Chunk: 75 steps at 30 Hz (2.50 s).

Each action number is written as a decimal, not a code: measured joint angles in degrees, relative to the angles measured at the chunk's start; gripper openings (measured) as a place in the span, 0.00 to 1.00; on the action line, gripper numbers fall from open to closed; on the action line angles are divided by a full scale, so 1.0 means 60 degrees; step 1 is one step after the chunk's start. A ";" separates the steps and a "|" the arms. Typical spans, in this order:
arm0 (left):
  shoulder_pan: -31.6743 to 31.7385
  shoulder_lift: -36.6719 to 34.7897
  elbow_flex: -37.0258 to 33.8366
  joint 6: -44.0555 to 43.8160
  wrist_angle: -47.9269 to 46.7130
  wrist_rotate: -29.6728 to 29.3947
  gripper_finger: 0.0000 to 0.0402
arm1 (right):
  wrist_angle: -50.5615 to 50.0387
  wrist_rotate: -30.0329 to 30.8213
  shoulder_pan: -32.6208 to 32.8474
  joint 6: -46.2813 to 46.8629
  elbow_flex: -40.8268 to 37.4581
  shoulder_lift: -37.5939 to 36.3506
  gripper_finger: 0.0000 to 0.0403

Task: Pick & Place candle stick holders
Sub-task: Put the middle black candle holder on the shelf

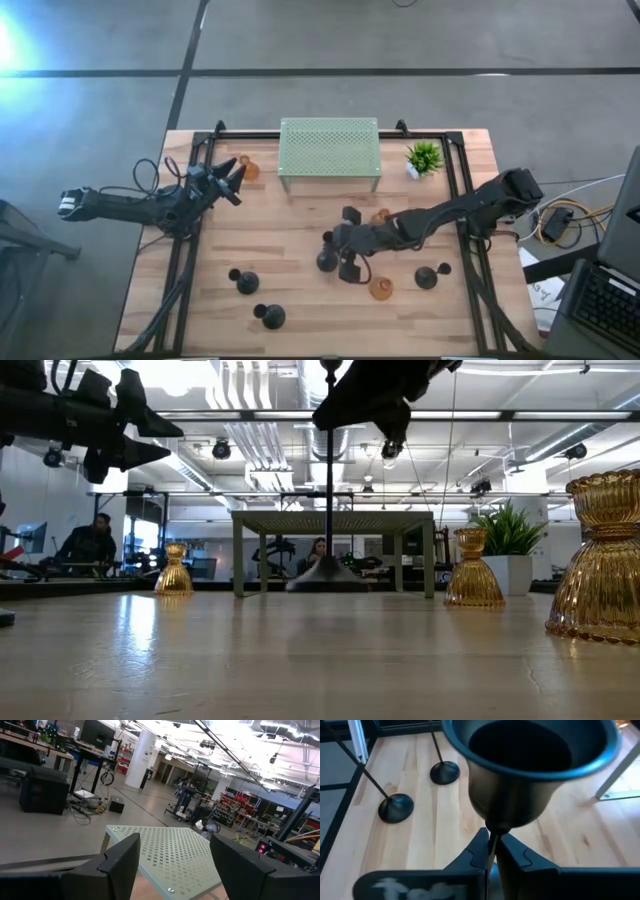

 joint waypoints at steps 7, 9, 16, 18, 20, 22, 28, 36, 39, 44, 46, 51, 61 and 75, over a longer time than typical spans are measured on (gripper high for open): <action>0.0000 0.0000 0.0000 0.0000 -0.0036 -0.0001 0.61 | -0.0942 -0.0236 -0.0526 -0.0263 0.0284 -0.0924 0.03; 0.0000 -0.0004 0.0000 0.0000 -0.0079 -0.0001 0.61 | -0.1163 -0.0236 -0.0698 -0.0195 0.0349 -0.1242 0.03; 0.0004 0.0000 0.0000 0.0000 -0.0080 -0.0001 0.61 | -0.1497 -0.0456 -0.1154 -0.0170 0.0411 -0.2206 0.02; 0.0004 0.0000 0.0000 0.0000 -0.0078 -0.0001 0.61 | -0.1598 -0.0455 -0.1251 -0.0124 0.0412 -0.2413 0.02; 0.0004 0.0000 0.0000 0.0000 -0.0076 -0.0002 0.61 | -0.1790 -0.0475 -0.1365 0.0068 0.0418 -0.2589 0.02; 0.0007 0.0000 0.0000 0.0000 -0.0076 -0.0005 0.61 | -0.1975 -0.0552 -0.1479 0.0286 0.0460 -0.2738 0.02; 0.0006 0.0000 0.0000 -0.0001 -0.0136 -0.0005 0.61 | -0.2479 -0.0688 -0.1672 0.0369 0.0723 -0.2924 0.02; 0.0000 0.0000 0.0000 0.0000 -0.0140 -0.0005 0.61 | -0.3879 -0.0703 -0.1855 0.0320 0.1904 -0.2707 0.03; 0.0000 0.0004 0.0000 0.0011 -0.0142 -0.0005 0.61 | -0.4412 -0.0718 -0.1998 0.0302 0.2320 -0.2665 0.03; 0.0000 0.0000 0.0000 0.0017 -0.0142 -0.0005 0.61 | -0.4944 -0.0886 -0.2326 0.0285 0.2818 -0.2661 0.03; 0.0000 0.0003 0.0000 0.0018 -0.0143 -0.0005 0.61 | -0.4990 -0.0974 -0.2478 0.0242 0.2971 -0.2661 0.03; 0.0000 0.0000 0.0000 0.0016 -0.0143 -0.0005 0.61 | -0.5040 -0.1365 -0.2929 -0.0219 0.3264 -0.2665 0.03; 0.0000 0.0000 0.0000 0.0010 -0.0144 -0.0005 0.61 | -0.5648 -0.1978 -0.4191 -0.0547 0.3753 -0.2665 0.03; 0.0004 0.0003 0.0000 0.0022 -0.0146 -0.0005 0.61 | -0.5591 -0.2922 -0.6367 -0.1480 0.4029 -0.2469 0.03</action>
